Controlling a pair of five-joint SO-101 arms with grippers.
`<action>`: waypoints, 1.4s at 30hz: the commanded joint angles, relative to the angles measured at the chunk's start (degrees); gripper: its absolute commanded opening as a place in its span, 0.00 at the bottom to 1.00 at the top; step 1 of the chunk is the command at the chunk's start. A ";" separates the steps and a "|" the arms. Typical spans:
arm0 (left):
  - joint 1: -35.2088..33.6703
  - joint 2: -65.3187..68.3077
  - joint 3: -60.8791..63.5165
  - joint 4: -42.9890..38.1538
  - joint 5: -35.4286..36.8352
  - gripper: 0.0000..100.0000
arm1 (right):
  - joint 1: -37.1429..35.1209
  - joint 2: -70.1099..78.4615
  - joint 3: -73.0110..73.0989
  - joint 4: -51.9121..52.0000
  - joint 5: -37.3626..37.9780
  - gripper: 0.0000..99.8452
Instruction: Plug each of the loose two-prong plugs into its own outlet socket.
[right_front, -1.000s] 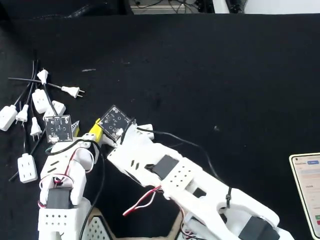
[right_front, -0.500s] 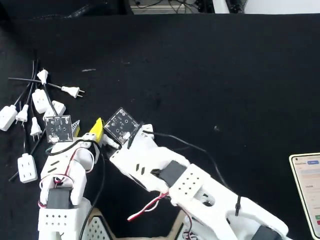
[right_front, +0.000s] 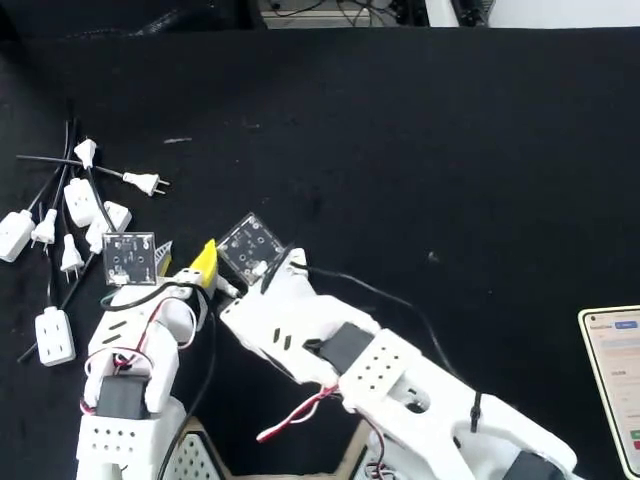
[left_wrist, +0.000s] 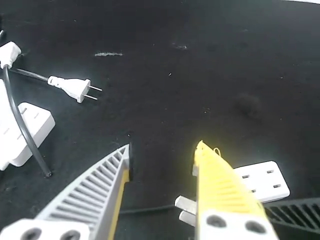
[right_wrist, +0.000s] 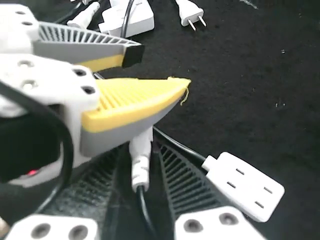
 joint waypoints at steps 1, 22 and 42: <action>1.10 0.35 -0.04 0.35 -0.79 0.22 | 2.90 -3.82 -1.27 -2.81 -0.70 0.01; -6.02 0.26 -0.57 -2.55 -0.44 0.22 | 3.87 -3.82 -1.36 -0.44 0.88 0.01; -2.07 0.35 -0.13 -4.48 -0.70 0.22 | 1.32 -3.74 -1.19 -0.70 2.81 0.01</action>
